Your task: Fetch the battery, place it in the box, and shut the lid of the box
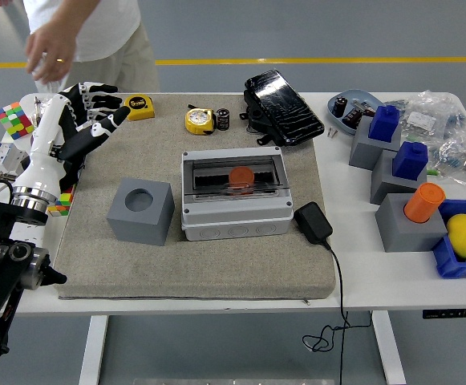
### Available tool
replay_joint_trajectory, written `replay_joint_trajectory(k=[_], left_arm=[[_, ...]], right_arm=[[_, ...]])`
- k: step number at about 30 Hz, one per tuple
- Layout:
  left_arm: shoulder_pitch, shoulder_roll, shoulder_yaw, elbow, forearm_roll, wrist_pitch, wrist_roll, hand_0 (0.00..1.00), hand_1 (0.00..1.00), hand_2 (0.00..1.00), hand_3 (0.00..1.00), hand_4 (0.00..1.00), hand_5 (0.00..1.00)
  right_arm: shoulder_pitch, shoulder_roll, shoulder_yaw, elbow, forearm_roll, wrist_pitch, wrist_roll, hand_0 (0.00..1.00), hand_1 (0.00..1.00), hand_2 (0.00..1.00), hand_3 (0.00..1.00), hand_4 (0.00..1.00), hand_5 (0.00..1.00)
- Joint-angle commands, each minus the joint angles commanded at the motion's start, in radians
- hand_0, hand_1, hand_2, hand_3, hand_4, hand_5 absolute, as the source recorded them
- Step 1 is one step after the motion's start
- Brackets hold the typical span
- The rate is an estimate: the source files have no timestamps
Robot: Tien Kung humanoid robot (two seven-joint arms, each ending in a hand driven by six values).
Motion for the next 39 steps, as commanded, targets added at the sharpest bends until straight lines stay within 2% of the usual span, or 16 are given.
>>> replay_joint_trajectory(k=[6, 7, 12, 13, 18, 32, 39], left_arm=[[0.029, -0.01, -0.052, 0.032, -0.048, -0.004, -0.034, 0.51, 0.647, 0.609, 0.636, 0.998, 0.474], [0.034, -0.014, -0.061, 0.034, -0.041, -0.005, -0.034, 0.714, 0.752, 0.721, 0.744, 0.998, 0.473], [0.05, -0.025, -0.082, 0.036, -0.033, -0.011, -0.023, 0.714, 0.752, 0.721, 0.744, 0.998, 0.473], [0.053, -0.024, -0.083, 0.036, -0.034, -0.012, -0.021, 0.622, 0.713, 0.693, 0.734, 0.998, 0.468], [0.06, -0.013, -0.076, 0.03, -0.076, -0.016, -0.019, 0.615, 0.711, 0.686, 0.73, 0.998, 0.458], [0.064, -0.007, -0.095, 0.021, -0.072, -0.021, -0.009, 0.599, 0.7, 0.681, 0.728, 0.998, 0.445], [0.074, 0.0, -0.089, 0.026, -0.06, -0.04, 0.027, 0.589, 0.697, 0.68, 0.728, 0.998, 0.44]], right_arm=[[0.004, -0.001, -0.005, 0.0, -0.001, 0.0, -0.005, 0.686, 0.664, 0.699, 0.64, 0.998, 0.632], [0.005, -0.002, -0.006, 0.0, -0.002, 0.001, -0.007, 0.686, 0.664, 0.699, 0.64, 0.998, 0.632], [0.009, -0.006, -0.025, 0.0, 0.007, 0.005, -0.013, 0.685, 0.665, 0.7, 0.64, 0.998, 0.632], [0.01, -0.007, -0.027, 0.0, 0.008, 0.005, -0.013, 0.685, 0.665, 0.7, 0.64, 0.998, 0.632], [0.012, -0.01, -0.029, 0.0, 0.007, 0.006, -0.014, 0.685, 0.666, 0.7, 0.639, 0.998, 0.632], [0.013, -0.013, -0.032, 0.0, -0.002, 0.01, -0.02, 0.687, 0.665, 0.701, 0.639, 0.998, 0.63], [0.012, -0.015, -0.039, 0.0, -0.005, 0.012, -0.02, 0.683, 0.666, 0.7, 0.639, 0.998, 0.629]])
